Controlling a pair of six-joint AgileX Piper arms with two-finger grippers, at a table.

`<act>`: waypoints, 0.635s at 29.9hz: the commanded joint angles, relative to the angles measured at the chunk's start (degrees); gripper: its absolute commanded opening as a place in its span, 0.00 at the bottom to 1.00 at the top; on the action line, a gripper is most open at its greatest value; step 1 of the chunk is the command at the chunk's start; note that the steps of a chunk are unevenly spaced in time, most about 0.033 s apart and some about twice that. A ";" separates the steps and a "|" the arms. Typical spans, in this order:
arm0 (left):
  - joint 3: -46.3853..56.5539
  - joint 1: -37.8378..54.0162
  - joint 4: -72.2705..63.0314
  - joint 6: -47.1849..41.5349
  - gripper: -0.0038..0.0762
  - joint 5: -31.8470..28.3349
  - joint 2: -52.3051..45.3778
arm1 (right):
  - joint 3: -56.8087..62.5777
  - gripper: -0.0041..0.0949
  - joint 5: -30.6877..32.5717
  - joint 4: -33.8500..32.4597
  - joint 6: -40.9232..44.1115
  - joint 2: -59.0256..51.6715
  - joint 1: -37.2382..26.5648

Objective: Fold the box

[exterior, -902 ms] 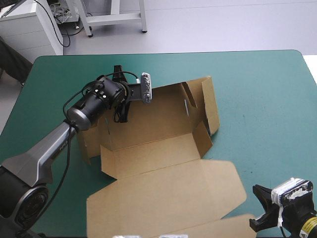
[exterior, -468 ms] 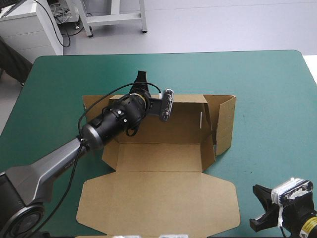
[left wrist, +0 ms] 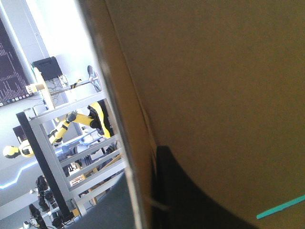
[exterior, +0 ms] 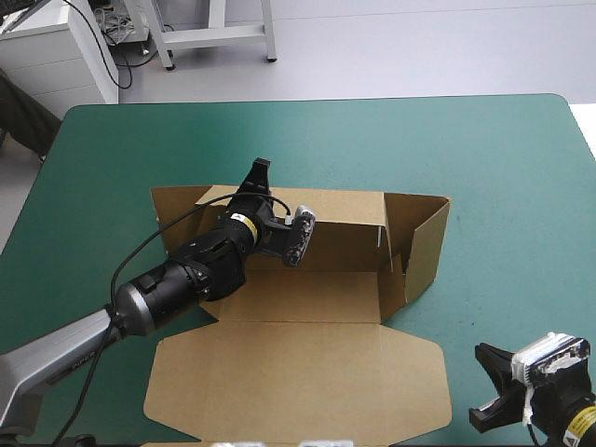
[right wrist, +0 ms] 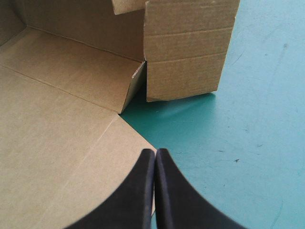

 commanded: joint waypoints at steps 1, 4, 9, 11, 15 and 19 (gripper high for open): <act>-0.18 -0.30 0.63 -0.70 0.04 2.71 -1.52 | -1.42 0.03 -4.36 -1.60 -0.03 0.60 -0.47; -0.18 -0.38 0.63 -1.18 0.04 2.84 -1.52 | -1.42 0.13 -4.23 -1.60 -0.03 0.60 -0.47; -0.18 -0.38 0.63 -1.58 0.04 2.84 -1.52 | -1.93 0.50 -4.33 -0.67 0.49 0.70 -0.47; -0.18 -0.38 0.63 -1.67 0.04 2.84 -1.52 | -3.12 0.59 -4.33 -0.79 2.53 1.16 -0.47; -0.18 -0.38 0.49 -1.71 0.04 3.05 -1.52 | -7.42 0.60 -4.44 -3.95 6.25 4.36 -0.47; -0.18 -0.38 -0.77 -1.71 0.04 3.05 -1.52 | -14.06 0.60 -4.08 -10.27 9.03 11.33 -0.47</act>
